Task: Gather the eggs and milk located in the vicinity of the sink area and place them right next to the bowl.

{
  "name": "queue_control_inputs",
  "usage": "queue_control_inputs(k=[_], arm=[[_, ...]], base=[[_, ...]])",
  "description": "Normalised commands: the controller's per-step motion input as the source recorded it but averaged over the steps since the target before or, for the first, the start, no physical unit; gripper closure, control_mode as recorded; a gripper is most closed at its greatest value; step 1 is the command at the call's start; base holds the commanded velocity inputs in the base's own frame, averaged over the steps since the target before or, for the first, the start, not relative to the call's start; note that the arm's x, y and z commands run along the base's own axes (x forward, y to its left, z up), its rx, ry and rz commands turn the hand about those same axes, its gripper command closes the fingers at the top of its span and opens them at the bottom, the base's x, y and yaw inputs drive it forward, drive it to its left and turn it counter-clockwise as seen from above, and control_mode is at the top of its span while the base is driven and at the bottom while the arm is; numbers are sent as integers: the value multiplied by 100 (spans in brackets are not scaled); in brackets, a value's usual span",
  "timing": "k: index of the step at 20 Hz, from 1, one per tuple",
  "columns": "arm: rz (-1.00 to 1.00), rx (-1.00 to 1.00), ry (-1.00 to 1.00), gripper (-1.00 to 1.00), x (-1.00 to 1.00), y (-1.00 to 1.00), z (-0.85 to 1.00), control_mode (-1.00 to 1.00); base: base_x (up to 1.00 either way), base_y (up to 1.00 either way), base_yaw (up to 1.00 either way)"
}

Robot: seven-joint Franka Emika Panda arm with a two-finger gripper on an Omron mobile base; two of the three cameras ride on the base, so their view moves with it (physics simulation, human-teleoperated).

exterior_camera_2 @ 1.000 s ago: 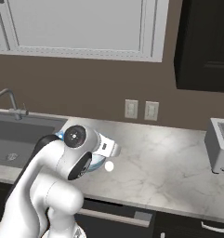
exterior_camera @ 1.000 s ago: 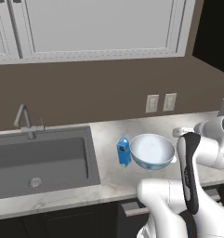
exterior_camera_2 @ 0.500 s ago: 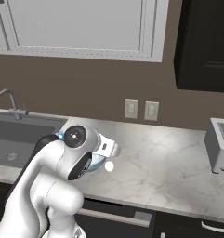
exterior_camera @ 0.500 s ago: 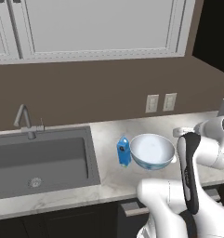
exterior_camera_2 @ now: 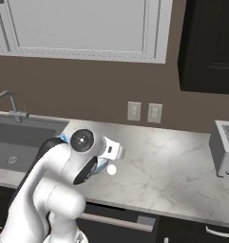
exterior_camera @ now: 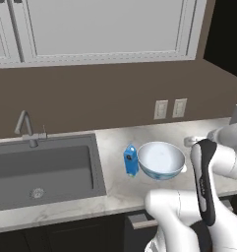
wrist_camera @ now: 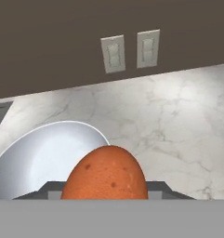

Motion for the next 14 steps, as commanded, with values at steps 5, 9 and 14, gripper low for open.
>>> queue_control_inputs(k=[5, 9, 14], arm=[[20, 0, -6, 100, 0, -57, 18, -100], [23, 0, -1, 100, 8, -36, 12, -100], [31, -2, 0, 100, 23, -26, 4, -100]], base=[[0, 0, 0], [0, 0, 0], [0, 0, 0]])
